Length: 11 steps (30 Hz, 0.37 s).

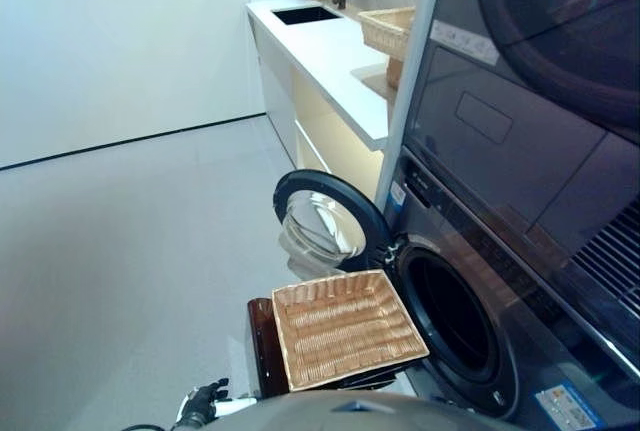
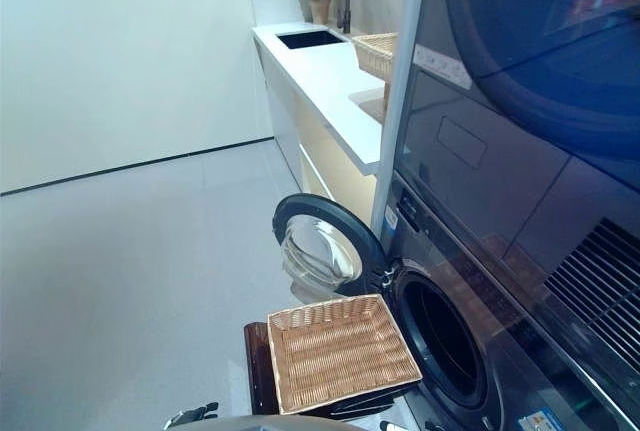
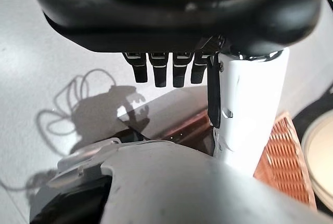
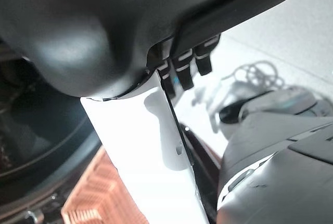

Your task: Pick up the clothes and place them into the washing machine

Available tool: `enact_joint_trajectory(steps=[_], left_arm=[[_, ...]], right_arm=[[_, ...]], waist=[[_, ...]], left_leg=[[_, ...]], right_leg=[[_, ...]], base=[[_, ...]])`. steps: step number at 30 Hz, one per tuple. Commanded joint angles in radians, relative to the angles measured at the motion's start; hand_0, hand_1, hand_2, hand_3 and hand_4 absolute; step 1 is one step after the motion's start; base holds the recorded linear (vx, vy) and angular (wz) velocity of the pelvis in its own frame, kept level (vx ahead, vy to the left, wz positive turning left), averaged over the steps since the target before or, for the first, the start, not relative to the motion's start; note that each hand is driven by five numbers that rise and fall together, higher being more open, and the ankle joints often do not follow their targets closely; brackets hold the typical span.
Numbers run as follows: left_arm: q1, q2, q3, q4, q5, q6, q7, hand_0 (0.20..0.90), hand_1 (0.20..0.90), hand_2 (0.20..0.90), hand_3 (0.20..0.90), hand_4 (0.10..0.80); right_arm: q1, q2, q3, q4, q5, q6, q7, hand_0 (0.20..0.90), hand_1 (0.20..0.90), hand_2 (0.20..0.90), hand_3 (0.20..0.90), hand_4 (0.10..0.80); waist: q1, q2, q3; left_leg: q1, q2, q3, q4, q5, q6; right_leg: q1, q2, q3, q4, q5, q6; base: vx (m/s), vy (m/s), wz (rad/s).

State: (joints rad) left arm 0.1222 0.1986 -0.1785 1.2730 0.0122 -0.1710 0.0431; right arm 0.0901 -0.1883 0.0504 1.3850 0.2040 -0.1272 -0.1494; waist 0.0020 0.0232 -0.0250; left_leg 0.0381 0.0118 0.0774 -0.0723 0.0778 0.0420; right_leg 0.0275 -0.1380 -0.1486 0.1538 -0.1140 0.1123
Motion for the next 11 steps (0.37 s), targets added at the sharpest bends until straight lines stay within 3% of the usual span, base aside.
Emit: enact_joint_trajectory(steps=[1, 11], left_arm=[[-0.066, 0.003, 0.016, -0.021, 0.017, -0.039, 0.011, 0.9, 0.9, 0.9, 0.9, 0.8], [-0.063, -0.014, 0.031, 0.003, -0.023, -0.031, 0.006, 0.9, 0.9, 0.9, 0.9, 0.8]], right_arm=[[-0.014, -0.01, 0.02, -0.023, -0.003, -0.009, -0.006, 0.9, 0.9, 0.9, 0.9, 0.8], [-0.026, -0.01, 0.019, 0.006, -0.006, -0.001, -0.01, 0.9, 0.9, 0.9, 0.9, 0.8]], waist=[[-0.018, -0.039, -0.007], [-0.023, -0.034, -0.01]], left_leg=[[0.014, 0.006, 0.008, 0.05, -0.085, -0.059], [0.036, 0.017, 0.008, 0.042, -0.087, -0.063]], right_leg=[[0.029, -0.008, 0.024, -0.108, 0.096, 0.016], [0.045, -0.001, 0.029, -0.113, 0.091, 0.013]], base=[[0.009, -0.019, -0.08], [0.004, -0.007, -0.02]])
